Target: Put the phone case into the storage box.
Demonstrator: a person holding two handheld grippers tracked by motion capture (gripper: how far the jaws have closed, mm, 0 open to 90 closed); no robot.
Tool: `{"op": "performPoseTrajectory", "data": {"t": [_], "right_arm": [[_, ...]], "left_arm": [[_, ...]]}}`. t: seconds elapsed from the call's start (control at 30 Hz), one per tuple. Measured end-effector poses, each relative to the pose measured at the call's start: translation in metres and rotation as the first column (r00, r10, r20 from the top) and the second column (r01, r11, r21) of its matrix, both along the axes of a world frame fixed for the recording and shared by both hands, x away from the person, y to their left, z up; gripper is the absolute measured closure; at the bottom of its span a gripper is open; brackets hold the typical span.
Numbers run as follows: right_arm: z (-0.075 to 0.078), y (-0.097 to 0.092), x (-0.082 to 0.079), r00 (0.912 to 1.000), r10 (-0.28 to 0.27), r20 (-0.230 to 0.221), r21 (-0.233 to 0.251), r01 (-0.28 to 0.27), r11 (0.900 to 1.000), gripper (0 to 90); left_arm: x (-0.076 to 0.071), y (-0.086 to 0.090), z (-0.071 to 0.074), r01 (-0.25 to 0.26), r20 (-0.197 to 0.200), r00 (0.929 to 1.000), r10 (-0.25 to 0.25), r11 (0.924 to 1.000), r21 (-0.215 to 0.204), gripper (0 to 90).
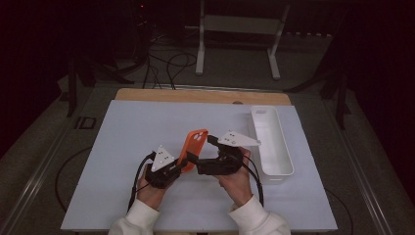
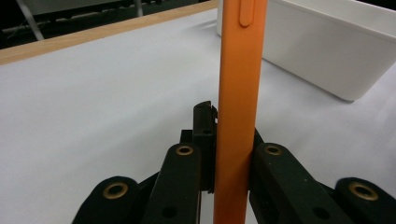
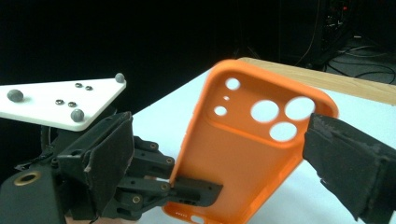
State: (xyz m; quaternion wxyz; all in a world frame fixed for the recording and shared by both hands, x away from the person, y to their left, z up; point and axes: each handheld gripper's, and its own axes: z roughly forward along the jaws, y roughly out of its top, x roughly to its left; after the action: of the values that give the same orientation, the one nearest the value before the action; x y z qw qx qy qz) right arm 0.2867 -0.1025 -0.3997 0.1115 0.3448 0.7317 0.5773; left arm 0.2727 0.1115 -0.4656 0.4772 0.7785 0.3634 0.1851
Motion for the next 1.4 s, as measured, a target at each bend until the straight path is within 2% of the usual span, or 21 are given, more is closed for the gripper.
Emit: {"op": "performPoseTrajectory", "data": {"t": [0.63, 0.93, 1.4], "right_arm": [[-0.001, 0.0, 0.004, 0.9989, -0.042, -0.021, 0.019, 0.042, 0.9989, 8.6], [-0.005, -0.004, 0.01, 0.9962, -0.06, -0.063, 0.047, 0.063, 0.9969, 8.2], [-0.007, -0.006, 0.017, 0.9918, -0.074, -0.104, 0.093, 0.083, 0.9922, 7.3]], "left_arm": [[-0.002, 0.0, 0.002, -0.006, 0.019, 0.9998, 0.006, 1.0, -0.008, 85.3], [-0.004, 0.0, 0.003, -0.005, 0.032, 0.9995, 0.005, 0.9999, -0.015, 85.3], [-0.006, -0.001, 0.005, 0.008, 0.055, 0.9984, -0.007, 0.9997, -0.022, 85.3]]}}
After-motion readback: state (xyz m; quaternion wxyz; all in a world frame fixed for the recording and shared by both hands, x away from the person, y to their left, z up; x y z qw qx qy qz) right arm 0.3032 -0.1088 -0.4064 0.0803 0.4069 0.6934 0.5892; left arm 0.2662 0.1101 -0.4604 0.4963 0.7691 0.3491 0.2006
